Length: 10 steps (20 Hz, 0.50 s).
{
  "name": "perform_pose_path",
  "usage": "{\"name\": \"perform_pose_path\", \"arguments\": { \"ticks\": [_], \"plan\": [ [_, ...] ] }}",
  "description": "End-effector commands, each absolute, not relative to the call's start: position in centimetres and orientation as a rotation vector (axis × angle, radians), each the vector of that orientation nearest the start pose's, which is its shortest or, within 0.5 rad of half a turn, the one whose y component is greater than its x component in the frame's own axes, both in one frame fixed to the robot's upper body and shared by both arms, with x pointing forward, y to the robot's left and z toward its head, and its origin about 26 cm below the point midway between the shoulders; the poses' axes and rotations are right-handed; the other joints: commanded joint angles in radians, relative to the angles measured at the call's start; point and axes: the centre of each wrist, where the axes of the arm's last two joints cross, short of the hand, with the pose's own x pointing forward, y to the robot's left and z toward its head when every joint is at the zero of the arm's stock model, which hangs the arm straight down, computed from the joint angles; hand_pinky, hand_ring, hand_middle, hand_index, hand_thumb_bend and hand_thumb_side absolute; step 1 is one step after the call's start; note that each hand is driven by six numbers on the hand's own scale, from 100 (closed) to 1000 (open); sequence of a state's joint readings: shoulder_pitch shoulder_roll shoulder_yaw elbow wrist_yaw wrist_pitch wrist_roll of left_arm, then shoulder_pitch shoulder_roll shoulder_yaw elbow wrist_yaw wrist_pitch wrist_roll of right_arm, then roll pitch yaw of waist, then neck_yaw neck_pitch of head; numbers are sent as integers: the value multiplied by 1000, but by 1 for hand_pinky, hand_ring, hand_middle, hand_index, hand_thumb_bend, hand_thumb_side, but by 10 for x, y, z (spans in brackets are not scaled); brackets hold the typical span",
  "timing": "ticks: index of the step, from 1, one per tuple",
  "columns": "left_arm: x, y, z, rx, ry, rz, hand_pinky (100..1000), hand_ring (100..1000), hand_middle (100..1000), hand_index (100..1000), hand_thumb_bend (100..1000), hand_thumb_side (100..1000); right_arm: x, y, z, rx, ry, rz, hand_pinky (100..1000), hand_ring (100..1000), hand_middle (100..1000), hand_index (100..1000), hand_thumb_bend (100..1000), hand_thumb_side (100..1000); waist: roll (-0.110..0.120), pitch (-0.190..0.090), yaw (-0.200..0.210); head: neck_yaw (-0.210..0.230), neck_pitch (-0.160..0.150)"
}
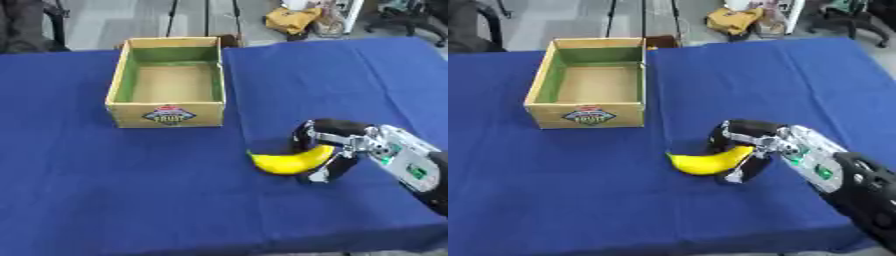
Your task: Pick up objects on the table and place them in the box.
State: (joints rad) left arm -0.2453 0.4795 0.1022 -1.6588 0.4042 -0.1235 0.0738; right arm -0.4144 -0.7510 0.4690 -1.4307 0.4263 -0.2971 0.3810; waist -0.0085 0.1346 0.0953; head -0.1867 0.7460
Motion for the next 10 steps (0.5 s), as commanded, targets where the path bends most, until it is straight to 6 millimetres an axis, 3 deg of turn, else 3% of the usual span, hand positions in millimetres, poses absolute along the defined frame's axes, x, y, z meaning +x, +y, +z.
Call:
{"name": "perform_pose_path", "arguments": {
  "ticks": [1,10],
  "plan": [
    [328,355,146,90,-2076,-15,785,828,818,903,1000,713,355,-323,96,-375,-1384,1751,606,526,510,651,498,100,0,-9,0,-2,4],
    [328,355,146,90,-2075,-14,785,829,819,903,1000,714,353,-324,101,-382,-1398,1747,581,507,491,625,483,100,1,-10,-2,-2,3]
  ]
}}
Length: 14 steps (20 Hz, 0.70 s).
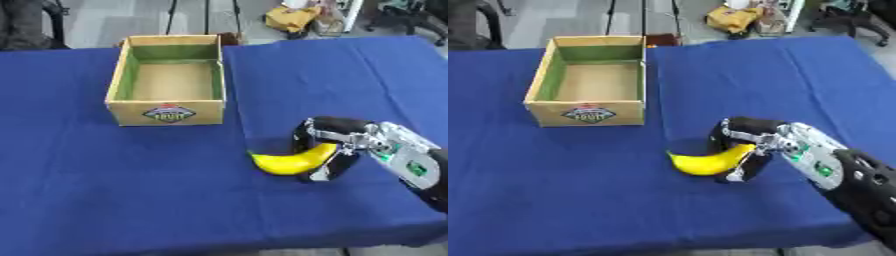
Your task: Pick up objects on the table and place them in the box.
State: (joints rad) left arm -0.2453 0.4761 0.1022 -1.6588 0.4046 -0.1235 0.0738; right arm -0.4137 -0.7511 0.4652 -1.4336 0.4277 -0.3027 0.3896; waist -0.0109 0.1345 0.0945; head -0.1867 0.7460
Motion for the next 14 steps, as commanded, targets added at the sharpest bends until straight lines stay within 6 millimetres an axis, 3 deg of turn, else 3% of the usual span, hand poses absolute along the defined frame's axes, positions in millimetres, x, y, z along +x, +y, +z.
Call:
{"name": "perform_pose_path", "arguments": {
  "ticks": [1,14],
  "plan": [
    [328,355,146,90,-2074,-14,785,829,819,903,1000,714,353,-324,102,-383,-1403,1747,581,506,491,625,483,100,3,-10,-1,-2,3],
    [328,356,146,94,-2072,-17,786,830,819,904,1000,713,348,-320,125,-387,-1471,1739,581,500,489,623,484,100,0,-15,-7,-4,3]
  ]
}}
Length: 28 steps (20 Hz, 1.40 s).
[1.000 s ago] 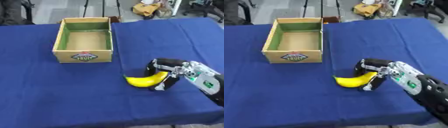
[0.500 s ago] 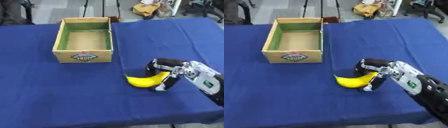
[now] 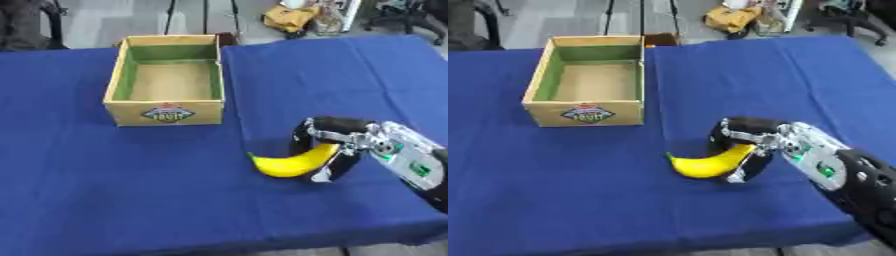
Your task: Pick up objects on the table and place them in the box.
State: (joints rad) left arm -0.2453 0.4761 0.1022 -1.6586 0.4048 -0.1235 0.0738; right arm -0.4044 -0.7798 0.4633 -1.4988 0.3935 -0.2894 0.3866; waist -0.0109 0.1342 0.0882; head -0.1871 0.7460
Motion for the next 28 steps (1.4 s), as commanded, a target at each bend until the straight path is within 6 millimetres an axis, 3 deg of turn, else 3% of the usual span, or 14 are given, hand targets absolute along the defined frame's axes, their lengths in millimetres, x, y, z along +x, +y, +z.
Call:
{"name": "perform_pose_path", "arguments": {
  "ticks": [1,14,28],
  "plan": [
    [328,356,146,95,-2072,-17,786,830,819,904,1000,714,347,-320,127,-388,-1477,1736,581,500,489,623,484,100,0,-15,-1,-4,3],
    [328,357,146,94,-2070,-19,786,831,820,904,1000,713,345,-318,141,-391,-1523,1704,579,494,486,621,483,100,-1,-20,4,-5,1],
    [328,357,146,95,-2066,-25,787,832,821,904,1000,713,348,-323,174,-466,-1629,1610,577,486,484,619,482,100,-4,-24,5,-6,-1]
  ]
}}
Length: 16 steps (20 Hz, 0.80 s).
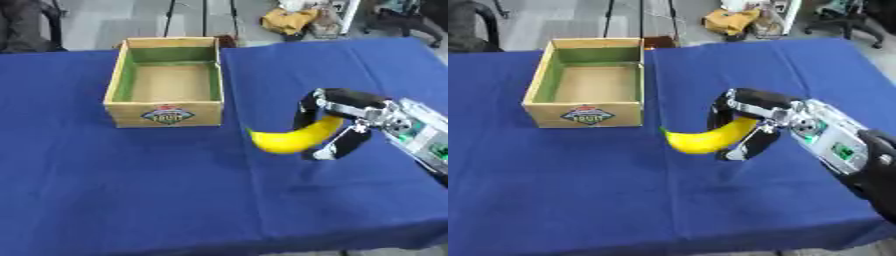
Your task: Pick up objects on the table and place them in the box.
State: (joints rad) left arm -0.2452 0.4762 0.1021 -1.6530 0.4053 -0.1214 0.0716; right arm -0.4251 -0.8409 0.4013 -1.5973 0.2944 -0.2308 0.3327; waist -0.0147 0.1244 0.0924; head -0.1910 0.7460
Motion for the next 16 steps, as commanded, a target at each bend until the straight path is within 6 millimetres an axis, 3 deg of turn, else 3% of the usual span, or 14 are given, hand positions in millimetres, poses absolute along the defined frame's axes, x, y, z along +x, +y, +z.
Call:
{"name": "perform_pose_path", "arguments": {
  "ticks": [1,16],
  "plan": [
    [328,357,146,95,-2066,-26,787,832,821,904,1000,713,348,-324,175,-469,-1633,1608,577,486,484,619,482,100,0,-15,1,-2,-1],
    [328,356,145,86,-2061,-35,787,832,821,903,1000,713,358,-322,204,-525,-1709,1586,578,486,485,621,481,100,1,-19,16,-9,-6]
  ]
}}
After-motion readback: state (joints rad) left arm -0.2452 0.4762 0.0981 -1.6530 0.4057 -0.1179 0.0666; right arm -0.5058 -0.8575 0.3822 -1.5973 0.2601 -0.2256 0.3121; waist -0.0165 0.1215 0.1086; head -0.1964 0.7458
